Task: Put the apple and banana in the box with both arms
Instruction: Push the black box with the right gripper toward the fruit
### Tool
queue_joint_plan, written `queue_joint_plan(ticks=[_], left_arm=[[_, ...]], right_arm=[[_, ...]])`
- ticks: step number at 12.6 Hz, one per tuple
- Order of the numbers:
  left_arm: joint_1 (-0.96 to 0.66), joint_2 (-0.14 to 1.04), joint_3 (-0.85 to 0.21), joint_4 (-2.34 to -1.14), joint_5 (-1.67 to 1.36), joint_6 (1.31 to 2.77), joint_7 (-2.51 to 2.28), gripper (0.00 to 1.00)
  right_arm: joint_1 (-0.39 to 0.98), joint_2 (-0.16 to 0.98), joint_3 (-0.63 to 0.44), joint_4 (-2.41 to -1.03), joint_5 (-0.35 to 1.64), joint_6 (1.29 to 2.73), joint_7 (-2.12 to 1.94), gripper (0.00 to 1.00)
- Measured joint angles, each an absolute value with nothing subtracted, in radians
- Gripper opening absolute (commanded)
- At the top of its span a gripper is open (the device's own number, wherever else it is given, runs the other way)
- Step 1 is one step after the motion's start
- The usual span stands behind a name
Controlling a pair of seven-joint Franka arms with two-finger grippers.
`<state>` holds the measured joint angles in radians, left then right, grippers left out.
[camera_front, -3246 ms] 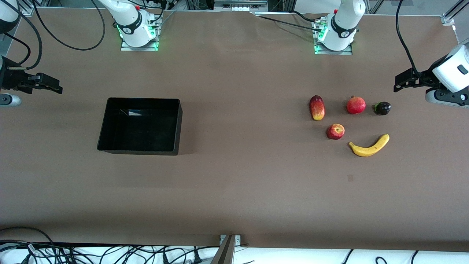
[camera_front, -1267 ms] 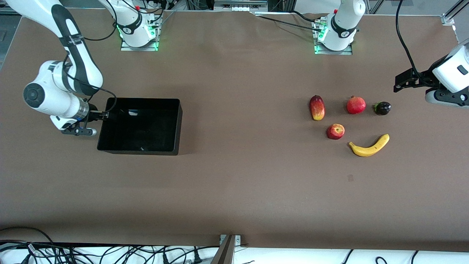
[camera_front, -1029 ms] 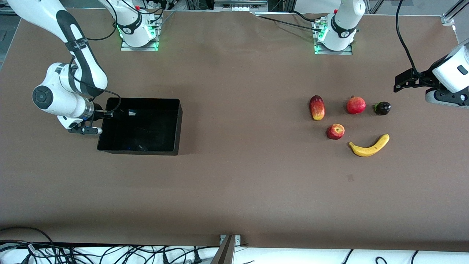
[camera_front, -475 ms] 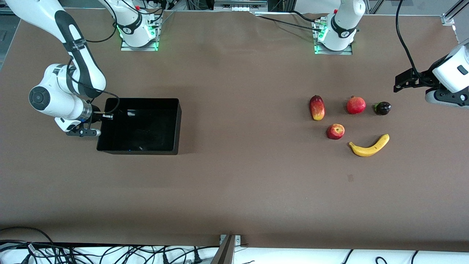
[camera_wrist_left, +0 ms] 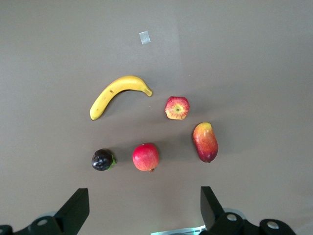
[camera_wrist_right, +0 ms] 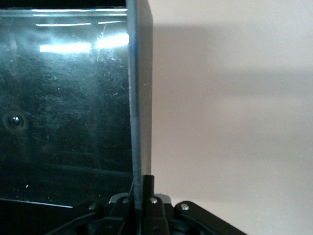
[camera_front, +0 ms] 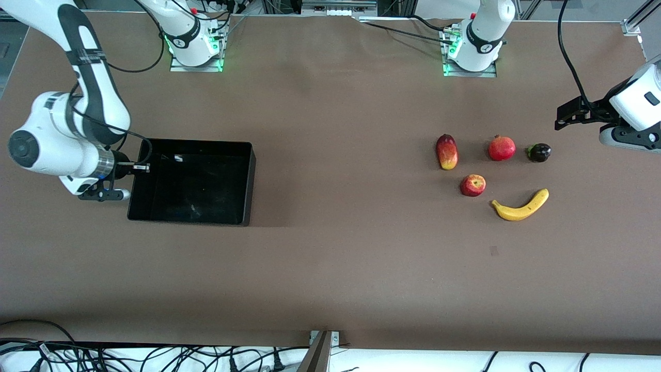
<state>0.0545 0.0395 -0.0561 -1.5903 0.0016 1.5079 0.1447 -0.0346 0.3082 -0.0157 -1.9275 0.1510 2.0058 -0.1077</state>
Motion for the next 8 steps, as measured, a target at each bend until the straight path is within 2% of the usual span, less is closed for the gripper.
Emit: queue_joint_plan(ticks=[3,5,8], left_arm=[[0.055,0.04,-0.056,-1.59,0.002,1.508,0.145,1.0],[0.056,0.04,-0.056,-1.59,0.002,1.508,0.145,1.0],[0.058,0.04,-0.055,-1.59,0.002,1.508,0.145,1.0]], right_arm=[[0.077,0.318,-0.007,-1.784,0.228,1.903,-0.062,0.0],[0.229,0.348,0.003,-1.719,0.235,1.89,0.067,0.0],[0.466,0.487,0.012,-1.579,0.234,1.903,0.387,0.0]])
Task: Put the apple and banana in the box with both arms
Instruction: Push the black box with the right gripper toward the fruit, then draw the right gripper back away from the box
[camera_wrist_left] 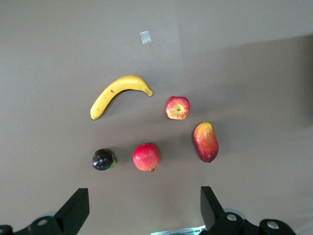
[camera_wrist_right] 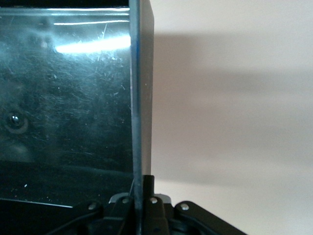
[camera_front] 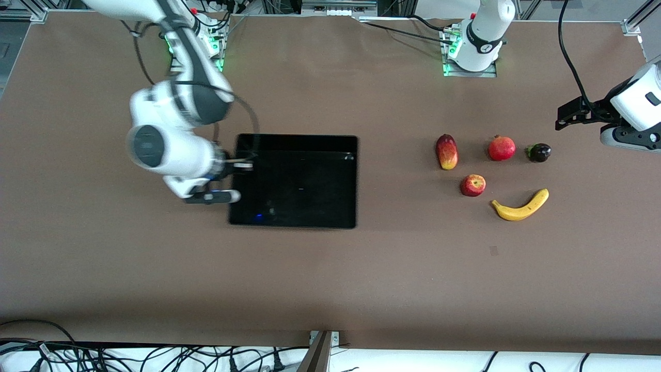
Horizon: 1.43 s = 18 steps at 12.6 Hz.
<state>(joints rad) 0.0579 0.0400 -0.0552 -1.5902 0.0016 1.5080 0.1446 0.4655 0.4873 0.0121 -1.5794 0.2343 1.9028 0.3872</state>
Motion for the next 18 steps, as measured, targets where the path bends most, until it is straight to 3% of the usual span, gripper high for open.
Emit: queue_joint_plan(ticks=[3,7,8,9,15,18], left_arm=[[0.063,0.041,-0.055,-1.59,0.001,1.508,0.145,1.0],[0.065,0.042,-0.055,-1.59,0.001,1.508,0.145,1.0],[0.066,0.043,-0.055,-1.59,0.001,1.508,0.145,1.0],[0.066,0.044,-0.055,-1.59,0.001,1.508,0.145,1.0],[0.068,0.046,-0.057,-1.59,0.001,1.508,0.145,1.0],[0.068,0.046,-0.062,-1.59,0.001,1.509,0.145,1.0]], right_arm=[[0.613,0.682,0.01,-1.422,0.234,1.982,0.548,0.0],[0.688,0.779,0.008,-1.369,0.234,2.12,0.633,0.0],[0.698,0.782,0.008,-1.367,0.234,2.125,0.635,0.18],[0.706,0.782,0.008,-1.367,0.234,2.128,0.636,0.97],[0.711,0.762,-0.011,-1.334,0.234,2.119,0.636,1.0],[0.665,0.671,-0.083,-1.316,0.233,1.99,0.635,1.0]])
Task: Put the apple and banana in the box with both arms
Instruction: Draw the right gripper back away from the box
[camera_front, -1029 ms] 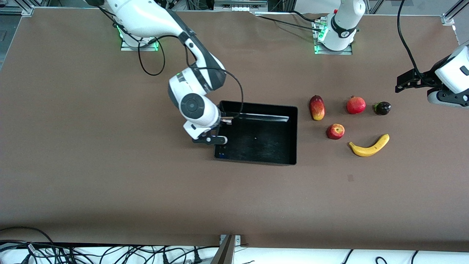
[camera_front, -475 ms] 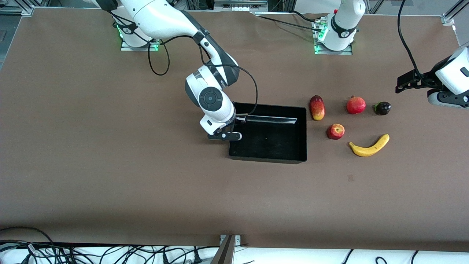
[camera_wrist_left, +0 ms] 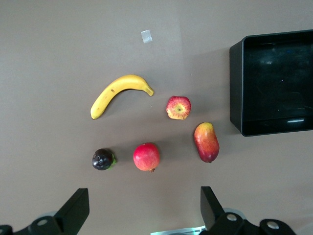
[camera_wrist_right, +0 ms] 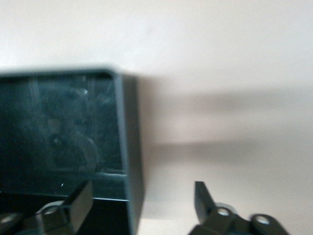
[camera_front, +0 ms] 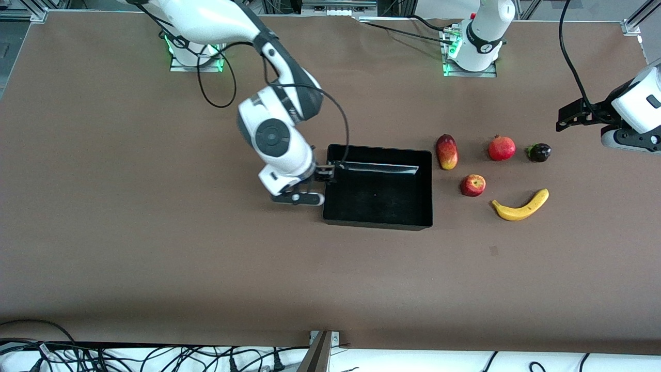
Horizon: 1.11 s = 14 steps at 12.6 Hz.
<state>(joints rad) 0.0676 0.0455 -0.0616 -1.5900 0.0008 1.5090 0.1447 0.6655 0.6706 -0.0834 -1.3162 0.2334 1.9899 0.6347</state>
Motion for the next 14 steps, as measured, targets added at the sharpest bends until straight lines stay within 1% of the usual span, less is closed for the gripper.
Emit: queue_joint_plan(ticks=[3,6,8,9,10,12,13,14], left_arm=[[0.068,0.046,-0.062,-1.59,0.001,1.509,0.145,1.0],[0.067,0.046,-0.065,-1.59,0.001,1.51,0.145,1.0],[0.065,0.045,-0.069,-1.589,0.001,1.51,0.145,1.0],[0.064,0.045,-0.072,-1.589,0.001,1.51,0.145,1.0],[0.064,0.045,-0.073,-1.588,0.0,1.513,0.145,1.0],[0.063,0.043,-0.074,-1.588,-0.009,1.526,0.145,1.0],[0.061,0.043,-0.076,-1.591,-0.009,1.527,0.145,1.0],[0.054,0.044,-0.077,-1.599,-0.009,1.531,0.145,1.0]], right_arm=[[0.631,0.569,-0.224,-1.314,0.232,1.86,0.55,1.0],[0.629,0.495,-0.423,-1.314,0.232,1.681,0.294,1.0],[0.623,0.452,-0.56,-1.316,0.234,1.622,0.116,1.0],[0.613,0.438,-0.61,-1.318,0.234,1.612,0.029,1.0],[0.592,0.426,-0.639,-1.32,0.234,1.603,-0.042,1.0],[0.536,0.389,-0.642,-1.319,0.232,1.552,-0.1,1.0],[0.493,0.358,-0.616,-1.32,0.222,1.511,-0.105,1.0],[0.42,0.321,-0.545,-1.322,0.189,1.481,-0.109,1.0]])
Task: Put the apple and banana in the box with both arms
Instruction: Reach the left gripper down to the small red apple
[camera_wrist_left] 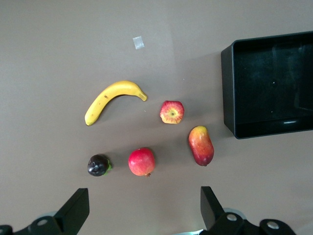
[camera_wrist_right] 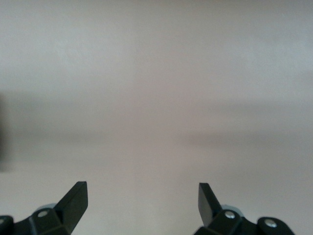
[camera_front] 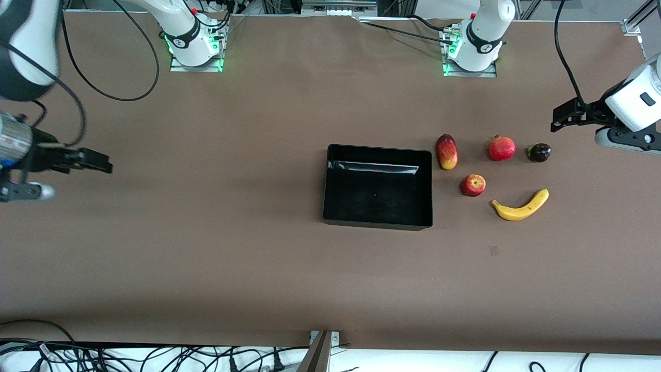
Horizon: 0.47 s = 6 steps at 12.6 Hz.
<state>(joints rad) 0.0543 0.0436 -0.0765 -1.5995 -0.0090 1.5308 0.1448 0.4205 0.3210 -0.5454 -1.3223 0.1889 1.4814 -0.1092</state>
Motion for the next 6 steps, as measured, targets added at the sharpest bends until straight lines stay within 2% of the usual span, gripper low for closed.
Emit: queue_joint_plan(ticks=[3,4,6], left_arm=[[0.039,0.052,-0.078,-1.66,-0.009,1.586,0.145,1.0],[0.038,0.061,-0.078,-1.699,-0.009,1.619,0.145,1.0],[0.038,0.096,-0.078,-1.76,-0.009,1.689,0.145,1.0]], right_arm=[[0.134,0.189,-0.17,-1.436,0.021,1.507,-0.098,1.0],[0.073,0.141,-0.087,-1.512,0.002,1.559,-0.075,1.0],[-0.007,0.06,-0.005,-1.641,-0.004,1.628,-0.052,1.0]])
